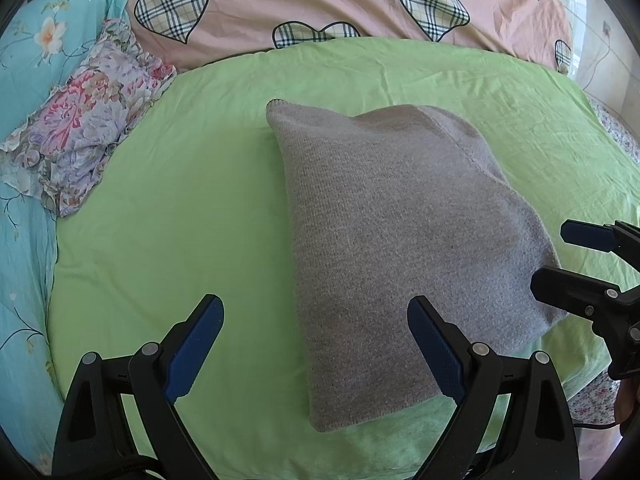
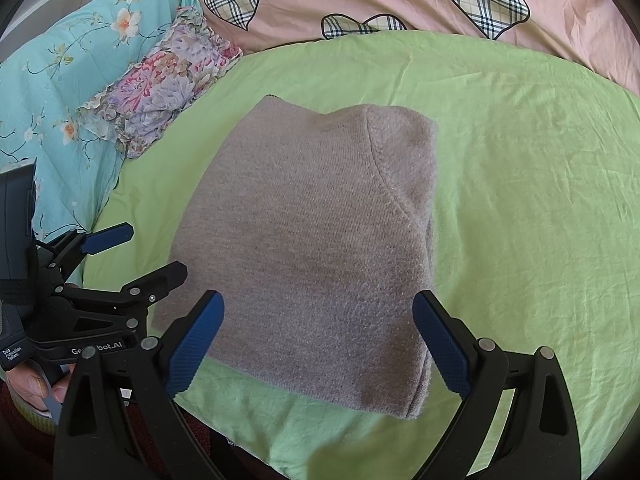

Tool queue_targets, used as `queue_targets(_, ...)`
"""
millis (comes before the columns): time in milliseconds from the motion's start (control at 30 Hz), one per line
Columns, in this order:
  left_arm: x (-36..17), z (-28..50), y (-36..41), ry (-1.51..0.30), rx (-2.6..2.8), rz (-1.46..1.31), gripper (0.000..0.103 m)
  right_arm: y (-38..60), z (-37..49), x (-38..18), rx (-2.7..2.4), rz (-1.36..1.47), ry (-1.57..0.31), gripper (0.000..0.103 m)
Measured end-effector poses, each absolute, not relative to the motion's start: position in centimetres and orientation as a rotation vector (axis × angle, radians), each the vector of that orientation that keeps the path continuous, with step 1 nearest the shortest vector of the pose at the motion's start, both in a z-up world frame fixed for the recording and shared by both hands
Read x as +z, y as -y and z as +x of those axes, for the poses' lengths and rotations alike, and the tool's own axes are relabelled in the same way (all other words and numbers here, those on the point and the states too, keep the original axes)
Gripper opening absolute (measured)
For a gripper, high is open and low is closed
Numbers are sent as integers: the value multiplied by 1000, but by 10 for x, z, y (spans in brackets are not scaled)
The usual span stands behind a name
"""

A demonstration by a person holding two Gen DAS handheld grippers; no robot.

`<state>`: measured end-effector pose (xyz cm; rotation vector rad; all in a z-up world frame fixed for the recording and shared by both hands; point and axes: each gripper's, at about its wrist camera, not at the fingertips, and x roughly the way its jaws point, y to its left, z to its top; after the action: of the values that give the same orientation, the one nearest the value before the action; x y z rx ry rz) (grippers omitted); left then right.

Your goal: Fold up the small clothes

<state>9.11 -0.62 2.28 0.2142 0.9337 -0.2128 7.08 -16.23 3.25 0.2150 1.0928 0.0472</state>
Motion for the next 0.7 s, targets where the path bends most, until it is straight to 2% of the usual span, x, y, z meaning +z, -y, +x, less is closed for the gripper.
queue_targets(700, 30, 99, 5, -909, -223, 220, 94, 173, 75, 37, 34, 215, -1073, 95)
